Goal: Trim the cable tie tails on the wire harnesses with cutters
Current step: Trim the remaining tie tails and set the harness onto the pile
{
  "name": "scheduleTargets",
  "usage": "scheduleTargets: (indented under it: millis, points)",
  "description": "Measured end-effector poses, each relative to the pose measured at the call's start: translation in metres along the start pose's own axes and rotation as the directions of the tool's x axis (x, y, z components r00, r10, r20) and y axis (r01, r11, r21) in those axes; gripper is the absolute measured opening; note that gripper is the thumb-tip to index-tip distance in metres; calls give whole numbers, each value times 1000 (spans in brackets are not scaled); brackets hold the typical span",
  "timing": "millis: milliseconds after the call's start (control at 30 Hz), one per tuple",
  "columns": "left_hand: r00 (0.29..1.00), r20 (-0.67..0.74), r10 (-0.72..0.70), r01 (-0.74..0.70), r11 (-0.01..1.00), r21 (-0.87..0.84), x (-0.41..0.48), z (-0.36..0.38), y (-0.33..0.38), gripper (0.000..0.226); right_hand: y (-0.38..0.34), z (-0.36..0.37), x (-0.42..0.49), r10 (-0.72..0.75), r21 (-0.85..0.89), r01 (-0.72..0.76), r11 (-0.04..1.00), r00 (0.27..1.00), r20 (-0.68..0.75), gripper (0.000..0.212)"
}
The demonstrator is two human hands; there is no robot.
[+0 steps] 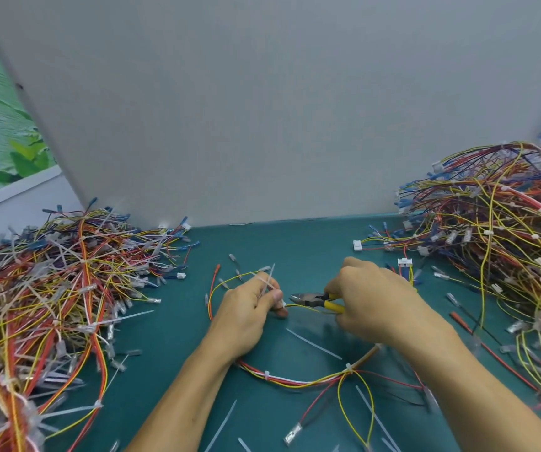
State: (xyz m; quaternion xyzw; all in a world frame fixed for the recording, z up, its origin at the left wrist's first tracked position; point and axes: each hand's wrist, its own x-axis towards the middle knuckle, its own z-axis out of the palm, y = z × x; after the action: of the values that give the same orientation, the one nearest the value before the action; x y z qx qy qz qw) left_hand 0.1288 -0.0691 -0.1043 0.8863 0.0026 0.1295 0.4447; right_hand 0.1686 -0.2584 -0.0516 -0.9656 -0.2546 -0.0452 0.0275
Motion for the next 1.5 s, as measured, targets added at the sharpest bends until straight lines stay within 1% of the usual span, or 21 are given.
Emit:
scheduleTargets:
  millis: [133,200,367,433,600,733,833,900,1000,1033,1133,1233,1300,1500]
  points:
    - [1000,26,-3,3,1000,-3,-1,0,0,19,-1,-4,-1,11,-35,-12,999,1000,-26,35]
    - [999,39,10,-11,1000,24,-1,-1,-1,23,-2,-6,-2,7,-42,-8,999,999,-35,35]
    - [999,35,33,-38,987,155,-2,-2,-1,27,-10,-3,-4,-40,-26,40,999,999,32,32]
    - [999,31,33,-39,983,179,-3,-3,0,27,-11,-3,-4,-43,-27,44,999,998,45,30]
    - [999,33,15,-21,983,180,-4,-3,2,27,-10,-4,-5,-20,-60,23,998,999,47,32]
    - [999,48,10,-17,989,149,-5,-3,4,23,-7,-6,-4,8,-68,-5,998,999,35,31]
    - [999,46,7,-15,986,169,-5,-3,4,22,-9,-6,-4,-2,-56,4,998,999,42,32]
    - [999,44,-1,-7,982,187,-5,-3,3,24,-11,-5,-4,-11,-57,14,998,999,47,27]
    - [999,43,-3,-5,982,190,-5,-2,2,25,-13,-6,-5,-27,-70,30,997,999,46,10]
    - [999,43,-2,-7,982,191,-5,-2,2,25,-14,-6,-5,-31,-74,34,997,998,51,9]
    - [999,43,4,-13,981,192,-5,-2,1,25,-14,-7,-5,-31,-85,37,996,997,66,9]
    - [999,47,16,-25,982,186,-5,-1,-1,17,-14,-7,-6,-34,-85,41,995,996,81,9]
    - [999,42,23,-31,983,183,-4,-1,-2,14,-15,-6,-6,-34,-82,42,996,995,91,12]
    - [999,31,36,-41,986,162,-4,0,-3,14,-16,-6,-6,-53,-86,60,995,995,84,14]
